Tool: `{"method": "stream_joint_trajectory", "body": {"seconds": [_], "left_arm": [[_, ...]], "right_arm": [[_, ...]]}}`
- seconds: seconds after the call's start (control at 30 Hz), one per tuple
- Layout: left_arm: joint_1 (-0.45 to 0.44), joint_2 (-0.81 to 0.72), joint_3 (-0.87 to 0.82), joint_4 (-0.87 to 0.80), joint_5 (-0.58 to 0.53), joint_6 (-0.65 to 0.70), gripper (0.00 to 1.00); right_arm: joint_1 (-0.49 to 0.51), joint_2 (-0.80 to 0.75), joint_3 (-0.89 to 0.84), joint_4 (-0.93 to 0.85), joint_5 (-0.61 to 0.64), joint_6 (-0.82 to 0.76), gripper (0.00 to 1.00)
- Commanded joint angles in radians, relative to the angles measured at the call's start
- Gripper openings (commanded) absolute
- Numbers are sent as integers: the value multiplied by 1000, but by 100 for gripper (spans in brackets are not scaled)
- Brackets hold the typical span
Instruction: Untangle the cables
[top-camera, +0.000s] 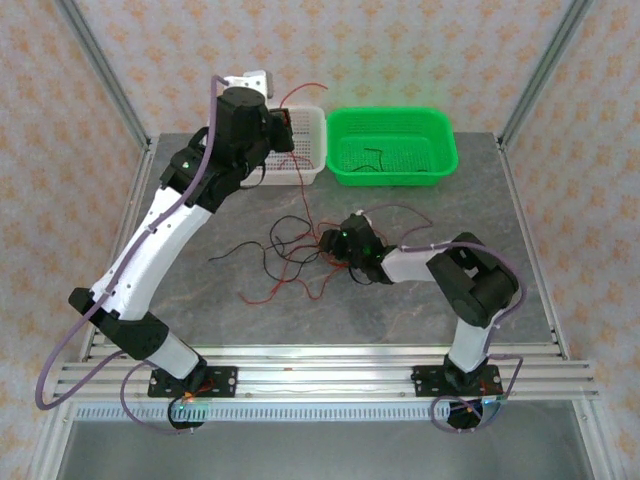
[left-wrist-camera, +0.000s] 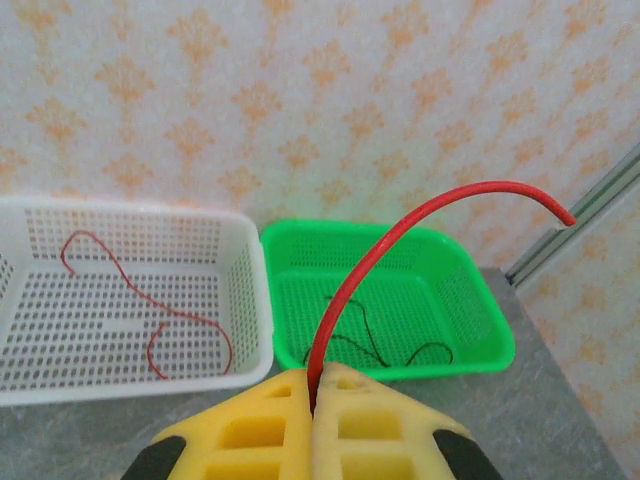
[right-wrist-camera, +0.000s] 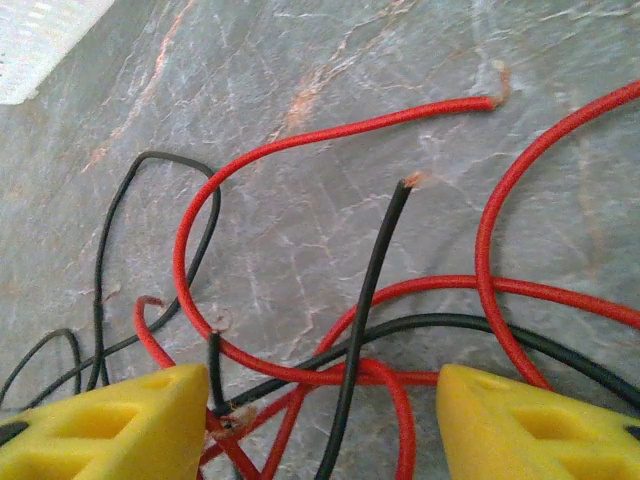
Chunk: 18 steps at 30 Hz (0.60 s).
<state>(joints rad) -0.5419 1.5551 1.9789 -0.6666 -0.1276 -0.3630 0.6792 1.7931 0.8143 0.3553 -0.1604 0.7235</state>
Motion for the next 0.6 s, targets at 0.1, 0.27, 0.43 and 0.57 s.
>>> {"method": "stream_joint_trajectory", "body": {"seconds": [0.1,0.27,0.43,0.57], "left_arm": [[-2,41,170,-61,-77,50,0],[0,71,267,-92,-104,65,0],[1,83,337,-87,-136,79,0],[8,81,365,-65,-176,99,0]], "right_arm": [[0,-37,-67,-160,143,-44,62],[-3,-67,-80,-196,187,-60,62],[-10,-93,-103,-218,218,-70,62],[-19,-123,-132,-238,245,-77,62]]}}
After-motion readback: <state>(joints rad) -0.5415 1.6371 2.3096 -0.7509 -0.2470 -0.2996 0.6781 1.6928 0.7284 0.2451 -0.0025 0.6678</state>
